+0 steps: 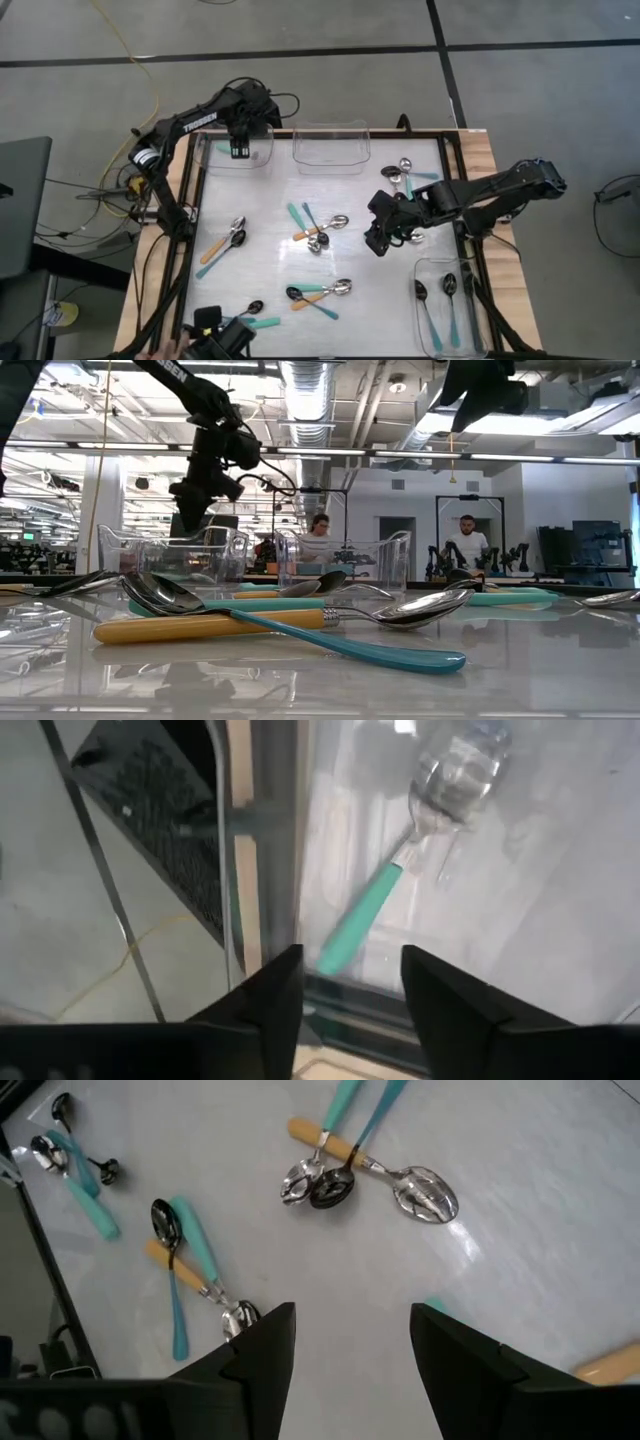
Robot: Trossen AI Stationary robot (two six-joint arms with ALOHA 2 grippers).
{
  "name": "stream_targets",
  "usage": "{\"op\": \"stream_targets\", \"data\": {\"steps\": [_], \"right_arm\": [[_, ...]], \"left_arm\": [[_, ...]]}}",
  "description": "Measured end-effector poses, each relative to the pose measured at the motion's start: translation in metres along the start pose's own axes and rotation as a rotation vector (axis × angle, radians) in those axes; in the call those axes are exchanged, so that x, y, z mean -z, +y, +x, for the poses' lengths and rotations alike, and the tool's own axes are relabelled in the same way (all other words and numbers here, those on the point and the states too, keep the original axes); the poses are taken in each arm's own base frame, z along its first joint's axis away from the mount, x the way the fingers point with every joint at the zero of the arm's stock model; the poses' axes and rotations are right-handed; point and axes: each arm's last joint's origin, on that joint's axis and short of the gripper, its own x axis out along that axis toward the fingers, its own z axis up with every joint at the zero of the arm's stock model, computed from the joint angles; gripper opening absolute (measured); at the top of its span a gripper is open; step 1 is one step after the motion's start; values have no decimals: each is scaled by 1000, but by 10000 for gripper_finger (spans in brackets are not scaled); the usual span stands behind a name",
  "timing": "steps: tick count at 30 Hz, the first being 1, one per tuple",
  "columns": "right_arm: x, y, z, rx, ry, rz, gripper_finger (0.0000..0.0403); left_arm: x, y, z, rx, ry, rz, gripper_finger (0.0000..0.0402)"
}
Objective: Sort silverware by color (type)
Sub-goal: Put the green spoon into the top left transparent bin
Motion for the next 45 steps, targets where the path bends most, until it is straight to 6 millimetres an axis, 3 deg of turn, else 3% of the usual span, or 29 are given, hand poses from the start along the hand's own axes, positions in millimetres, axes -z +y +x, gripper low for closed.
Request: {"op": "stream_targets", "data": {"steps": [8, 14, 17, 23, 27, 31, 36, 40, 42, 45], "right_arm": [[0, 0, 0, 2, 1, -2, 221], [-2, -3, 1, 13, 2, -7, 221], [-8, -11, 2, 46, 5, 43, 221], [-15, -44, 3, 226, 92, 142, 221], [-15, -72, 2, 383, 189, 216, 221], [-15, -114, 22, 493, 243, 313, 221], [-14, -173, 45, 567, 244, 447, 221], [-10, -209, 52, 554, 260, 535, 221], [-6, -213, 54, 492, 304, 538, 221], [-1, -196, 57, 381, 357, 437, 221]], "left_arm": [[19, -5, -30, 104, -174, -173, 183], [44, -24, -77, 536, -564, -365, 184], [50, -48, -102, 763, -802, -315, 181], [46, -122, -132, 821, -1091, -164, 166], [35, -172, -137, 811, -1270, -185, 158], [27, -205, -138, 811, -1427, -174, 156], [27, -219, -138, 822, -1439, -199, 155], [27, -218, -138, 855, -1422, -241, 155], [27, -218, -139, 869, -1416, -257, 155], [27, -218, -138, 887, -1399, -278, 155]]}}
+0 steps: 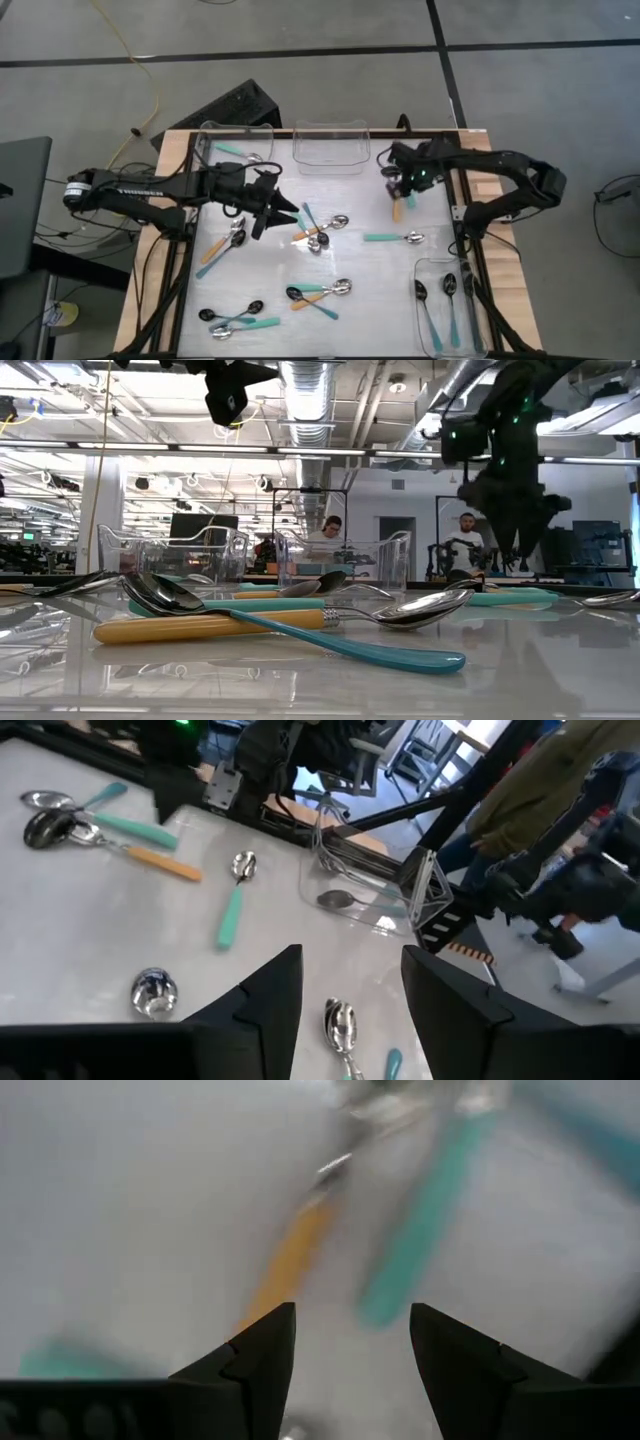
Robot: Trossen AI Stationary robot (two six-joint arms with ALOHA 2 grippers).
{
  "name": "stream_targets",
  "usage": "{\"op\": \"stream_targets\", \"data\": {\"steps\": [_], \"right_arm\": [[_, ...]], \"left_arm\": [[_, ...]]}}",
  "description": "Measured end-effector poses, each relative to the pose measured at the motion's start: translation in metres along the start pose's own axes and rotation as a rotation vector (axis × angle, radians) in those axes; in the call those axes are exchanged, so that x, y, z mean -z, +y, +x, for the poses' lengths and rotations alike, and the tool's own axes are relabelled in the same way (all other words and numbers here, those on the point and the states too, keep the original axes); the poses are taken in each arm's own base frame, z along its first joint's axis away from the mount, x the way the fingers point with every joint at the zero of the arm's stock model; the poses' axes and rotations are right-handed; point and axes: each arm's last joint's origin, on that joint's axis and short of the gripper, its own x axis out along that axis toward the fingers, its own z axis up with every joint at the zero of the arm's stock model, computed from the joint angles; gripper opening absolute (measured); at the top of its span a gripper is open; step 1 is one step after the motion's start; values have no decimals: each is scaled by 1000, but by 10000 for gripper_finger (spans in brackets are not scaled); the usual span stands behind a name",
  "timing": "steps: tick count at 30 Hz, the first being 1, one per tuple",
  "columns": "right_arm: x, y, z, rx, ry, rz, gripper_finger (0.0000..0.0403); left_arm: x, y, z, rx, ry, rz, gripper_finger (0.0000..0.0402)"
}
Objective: Sort silverware by color (type)
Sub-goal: Put the green spoon into the top left transparent bin
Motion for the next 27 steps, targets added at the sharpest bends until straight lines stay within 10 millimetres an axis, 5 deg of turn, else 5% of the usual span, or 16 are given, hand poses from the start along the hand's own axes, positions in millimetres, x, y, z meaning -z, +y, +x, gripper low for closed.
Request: {"op": "stream_targets", "data": {"steps": [11, 23, 27], "right_arm": [[79, 69, 13, 6, 100, -594, 221], [88, 92, 64, 162, 162, -735, 220], [88, 97, 68, 143, 155, -744, 192]], "left_arm": [[2, 1, 0, -22, 16, 14, 155], [2, 2, 0, -45, 7, 64, 155], [2, 2, 0, -45, 11, 57, 155]]}}
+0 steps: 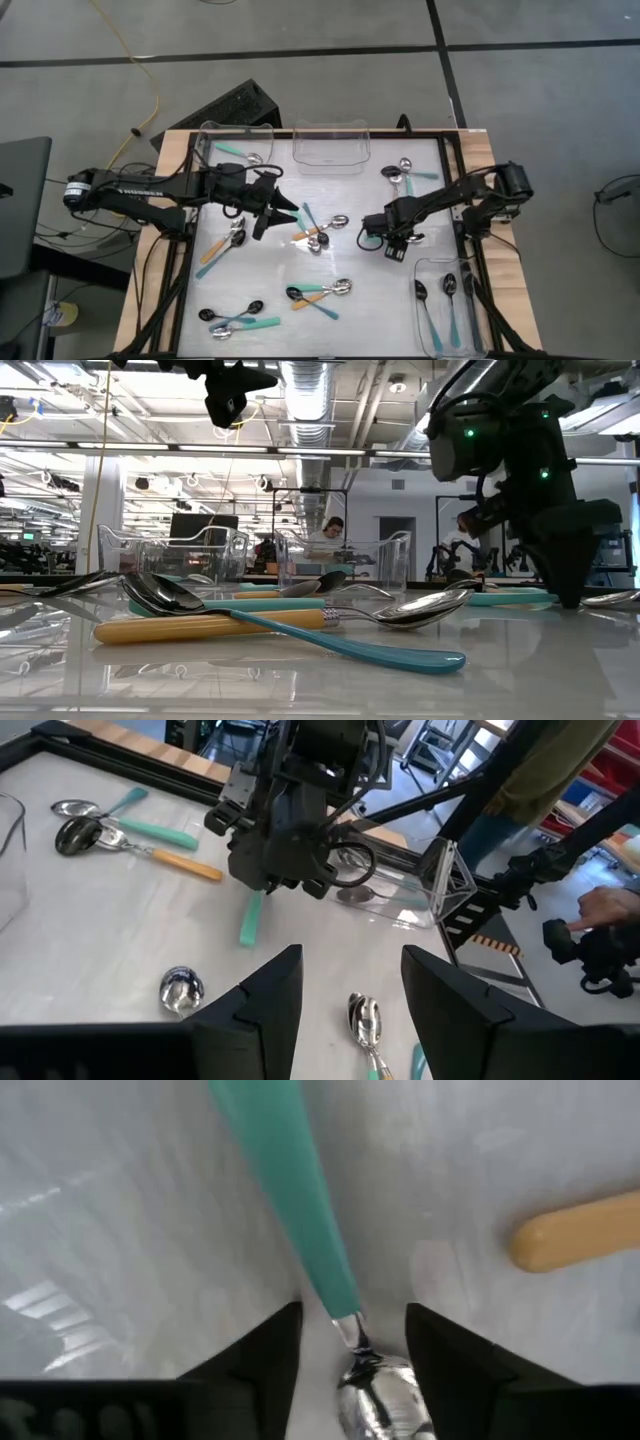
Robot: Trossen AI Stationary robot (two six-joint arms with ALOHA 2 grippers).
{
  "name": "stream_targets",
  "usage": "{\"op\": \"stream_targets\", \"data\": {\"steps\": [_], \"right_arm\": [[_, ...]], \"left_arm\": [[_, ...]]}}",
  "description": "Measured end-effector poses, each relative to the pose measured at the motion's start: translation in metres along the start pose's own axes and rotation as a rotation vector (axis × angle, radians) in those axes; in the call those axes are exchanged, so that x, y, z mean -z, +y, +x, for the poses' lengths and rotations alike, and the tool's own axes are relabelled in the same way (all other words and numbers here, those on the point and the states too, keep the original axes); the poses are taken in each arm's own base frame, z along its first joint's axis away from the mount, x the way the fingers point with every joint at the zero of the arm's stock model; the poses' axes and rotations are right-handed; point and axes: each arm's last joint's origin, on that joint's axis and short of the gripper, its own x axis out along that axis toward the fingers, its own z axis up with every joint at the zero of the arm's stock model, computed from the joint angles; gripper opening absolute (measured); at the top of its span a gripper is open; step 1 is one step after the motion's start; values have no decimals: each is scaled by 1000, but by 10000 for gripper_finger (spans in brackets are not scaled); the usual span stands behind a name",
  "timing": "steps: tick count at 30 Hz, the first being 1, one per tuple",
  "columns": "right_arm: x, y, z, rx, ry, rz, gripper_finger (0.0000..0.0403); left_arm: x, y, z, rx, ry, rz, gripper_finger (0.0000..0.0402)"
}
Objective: Sort silverware by color (type)
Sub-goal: Put the green spoon into the top left transparent bin
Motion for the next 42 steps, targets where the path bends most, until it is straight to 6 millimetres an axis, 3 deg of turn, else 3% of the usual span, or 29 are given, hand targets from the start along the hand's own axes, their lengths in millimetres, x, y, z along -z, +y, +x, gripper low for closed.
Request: {"op": "stream_targets", "data": {"steps": [7, 12, 18, 23, 33, 42], "right_arm": [[0, 0, -8, -43, -54, 2, 35], [6, 0, -39, -138, -150, 33, 39], [-1, 7, -97, -315, -462, 18, 46], [-17, 16, -124, -501, -673, 1, 45], [-38, 12, -110, -689, -539, 127, 45], [-49, 5, -105, -741, -501, 192, 45]], "left_arm": [[4, -1, -1, 59, 57, -18, 155], [9, 0, -5, 46, 112, -32, 155], [5, -1, -1, 1, 50, -17, 155], [5, -6, 19, 38, 4, 212, 155], [-3, -36, 59, -182, 106, 949, 155], [9, -19, 107, -183, 406, 1201, 184]]}}
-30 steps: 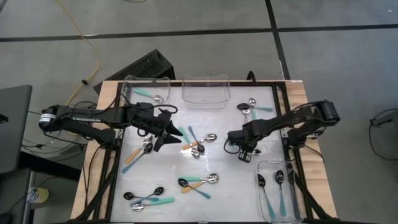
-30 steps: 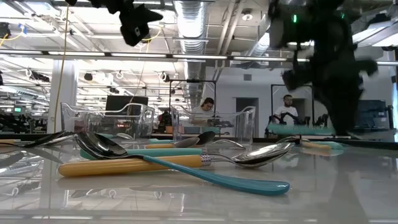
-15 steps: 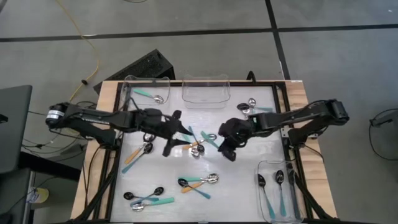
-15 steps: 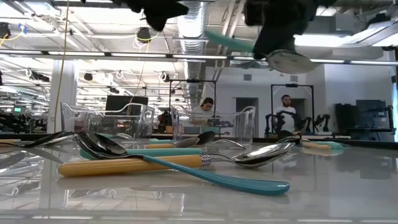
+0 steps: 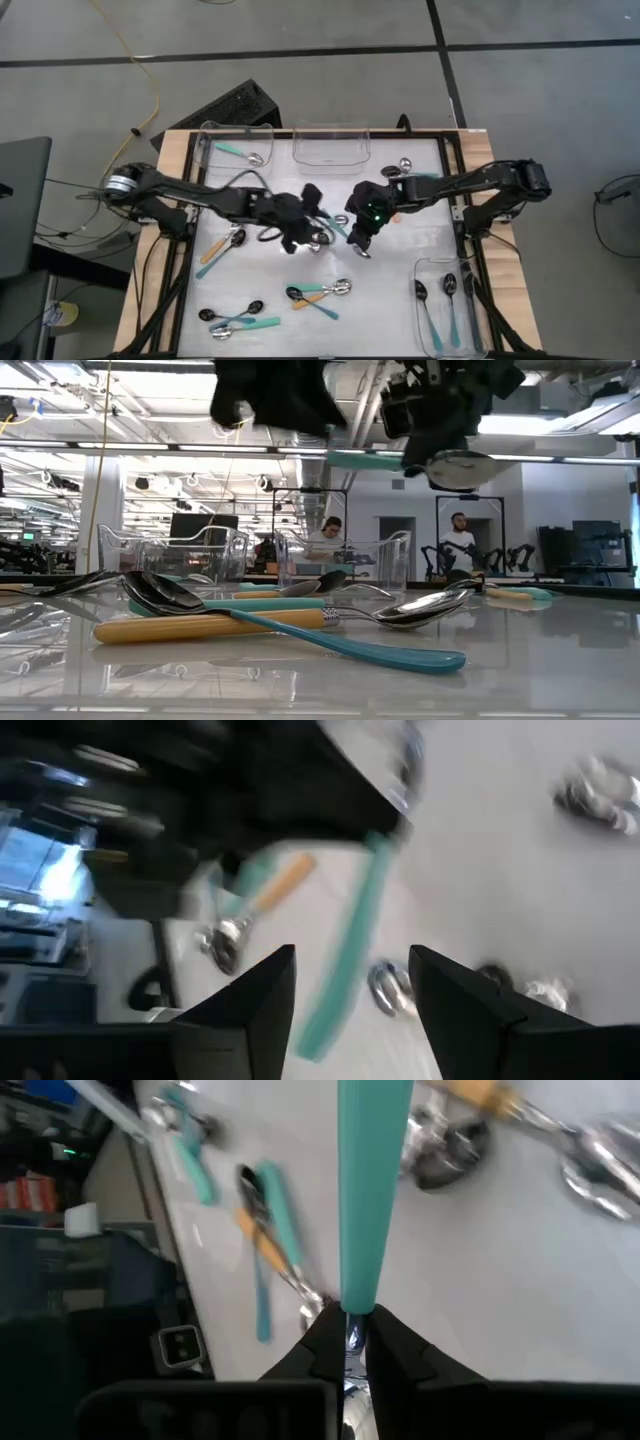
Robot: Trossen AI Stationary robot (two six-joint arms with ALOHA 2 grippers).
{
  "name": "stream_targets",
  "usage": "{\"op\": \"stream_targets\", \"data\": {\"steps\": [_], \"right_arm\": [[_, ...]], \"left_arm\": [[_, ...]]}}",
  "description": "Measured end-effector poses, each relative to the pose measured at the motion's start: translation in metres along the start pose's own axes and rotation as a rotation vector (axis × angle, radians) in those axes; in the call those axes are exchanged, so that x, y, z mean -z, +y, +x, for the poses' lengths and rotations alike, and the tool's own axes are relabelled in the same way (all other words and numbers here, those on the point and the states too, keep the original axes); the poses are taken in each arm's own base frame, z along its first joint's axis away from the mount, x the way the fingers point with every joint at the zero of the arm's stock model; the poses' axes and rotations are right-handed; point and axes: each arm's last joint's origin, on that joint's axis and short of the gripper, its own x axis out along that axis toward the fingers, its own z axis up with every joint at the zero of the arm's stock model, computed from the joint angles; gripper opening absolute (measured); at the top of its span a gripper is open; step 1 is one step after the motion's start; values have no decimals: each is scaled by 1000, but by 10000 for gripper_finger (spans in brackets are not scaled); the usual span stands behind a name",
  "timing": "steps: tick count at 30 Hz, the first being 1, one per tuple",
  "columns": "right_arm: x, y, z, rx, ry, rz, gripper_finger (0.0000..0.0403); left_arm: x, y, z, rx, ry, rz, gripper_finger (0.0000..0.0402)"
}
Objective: Sort silverware by color (type)
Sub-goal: Put the green spoon into the top left transparent bin
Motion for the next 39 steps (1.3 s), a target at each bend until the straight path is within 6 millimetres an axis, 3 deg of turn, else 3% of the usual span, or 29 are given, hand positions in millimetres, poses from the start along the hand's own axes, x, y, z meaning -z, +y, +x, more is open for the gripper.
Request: {"op": "stream_targets", "data": {"steps": [8, 14, 19, 25, 34, 39], "right_arm": [[-1, 4, 1, -33, -9, 21, 45], [1, 7, 2, -41, -3, 26, 45], [-1, 5, 1, -38, -10, 38, 45], [-4, 2, -1, -36, -17, 49, 50], [-9, -2, -3, -31, -43, 22, 110], [-13, -4, -20, -35, -88, -28, 168]], "left_arm": [[-2, -10, 39, -69, 204, 133, 199], [-5, -14, 46, -79, 224, 155, 192], [-5, -13, 46, -91, 233, 151, 138], [-4, -17, 45, -69, 243, 176, 25], [-4, -19, 43, -51, 270, 188, 24], [10, -19, 39, -19, 399, 198, 24]]}}
